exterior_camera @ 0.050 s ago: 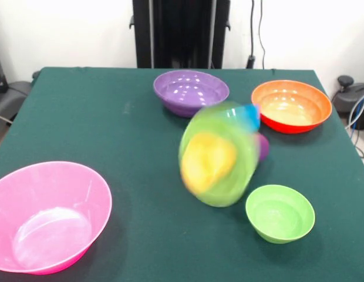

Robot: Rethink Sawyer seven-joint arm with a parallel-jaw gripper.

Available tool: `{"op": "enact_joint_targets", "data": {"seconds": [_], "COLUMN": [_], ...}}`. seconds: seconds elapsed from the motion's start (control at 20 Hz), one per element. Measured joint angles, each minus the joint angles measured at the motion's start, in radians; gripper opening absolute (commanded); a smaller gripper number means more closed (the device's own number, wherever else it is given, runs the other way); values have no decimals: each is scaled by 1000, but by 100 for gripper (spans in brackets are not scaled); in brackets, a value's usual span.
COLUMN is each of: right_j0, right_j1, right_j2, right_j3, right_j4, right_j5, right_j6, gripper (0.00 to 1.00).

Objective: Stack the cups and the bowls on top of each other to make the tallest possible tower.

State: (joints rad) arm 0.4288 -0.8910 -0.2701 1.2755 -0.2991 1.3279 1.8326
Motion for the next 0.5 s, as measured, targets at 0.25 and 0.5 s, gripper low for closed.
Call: {"op": "enact_joint_targets", "data": {"seconds": [0.25, 0.5], "right_j0": [-55, -176], "right_j1": [-18, -38], "right_j2": [41, 118], "right_j3": [28, 112], "right_j4": [78, 224], "right_j5": [-94, -375], "right_j6": [0, 0], "gripper": [100, 100]}}
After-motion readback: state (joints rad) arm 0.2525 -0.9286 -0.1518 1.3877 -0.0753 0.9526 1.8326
